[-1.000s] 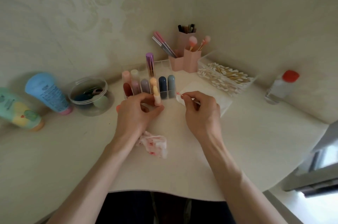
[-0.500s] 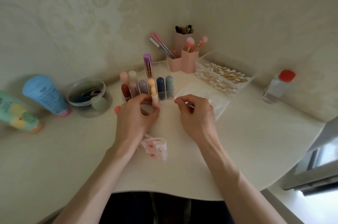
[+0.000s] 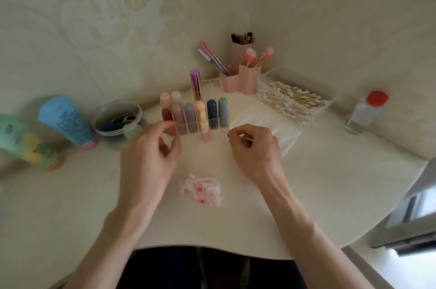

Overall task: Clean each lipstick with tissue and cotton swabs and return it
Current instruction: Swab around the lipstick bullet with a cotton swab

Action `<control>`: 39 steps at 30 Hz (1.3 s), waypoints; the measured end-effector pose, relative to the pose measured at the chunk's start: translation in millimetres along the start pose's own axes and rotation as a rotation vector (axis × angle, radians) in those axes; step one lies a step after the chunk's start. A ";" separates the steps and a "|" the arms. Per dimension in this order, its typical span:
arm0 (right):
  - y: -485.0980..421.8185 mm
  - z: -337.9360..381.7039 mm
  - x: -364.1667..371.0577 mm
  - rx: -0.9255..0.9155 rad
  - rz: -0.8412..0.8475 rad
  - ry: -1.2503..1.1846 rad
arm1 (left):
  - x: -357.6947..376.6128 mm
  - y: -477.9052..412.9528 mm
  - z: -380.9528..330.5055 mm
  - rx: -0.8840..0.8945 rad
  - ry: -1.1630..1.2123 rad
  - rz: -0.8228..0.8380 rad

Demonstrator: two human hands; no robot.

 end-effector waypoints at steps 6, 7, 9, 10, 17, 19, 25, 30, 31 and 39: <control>6.8 9.0 4.6 -0.101 0.120 0.007 | -17.8 9.9 23.0 0.079 -0.315 0.029; 7.5 10.1 5.9 -0.136 0.144 0.005 | -15.6 11.2 26.7 0.061 -0.312 0.050; 9.1 10.4 8.7 -0.206 0.192 -0.008 | -13.4 10.1 32.8 0.024 -0.279 0.076; 10.5 10.8 9.5 -0.244 0.210 -0.013 | -12.9 9.7 34.5 0.010 -0.239 0.072; 11.1 10.4 12.8 -0.483 0.098 -0.071 | -15.0 5.5 26.8 -0.650 0.870 0.030; 9.6 8.4 13.4 -0.502 0.086 -0.078 | -14.4 7.8 28.0 -0.673 0.883 0.044; 13.0 10.8 14.1 -0.557 0.063 -0.076 | -9.2 12.2 30.7 -0.650 0.910 0.058; 17.4 12.8 13.4 -0.614 0.024 0.037 | -9.6 13.6 30.3 -0.592 0.911 0.104; 18.0 13.2 13.3 -0.633 0.000 0.062 | -9.0 14.0 30.7 -0.589 0.909 0.101; 21.1 10.0 20.5 -0.711 -0.034 0.168 | -4.5 16.1 33.8 -0.554 0.935 0.039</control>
Point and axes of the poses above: each hand's wrist, its own y-axis away from the middle knuckle, its own x-axis out of the palm, z = x × y, the point moved 1 cm from there along -y, towards the middle knuckle, and after that the axes turned 14 degrees about y, right-handed, at the moved point
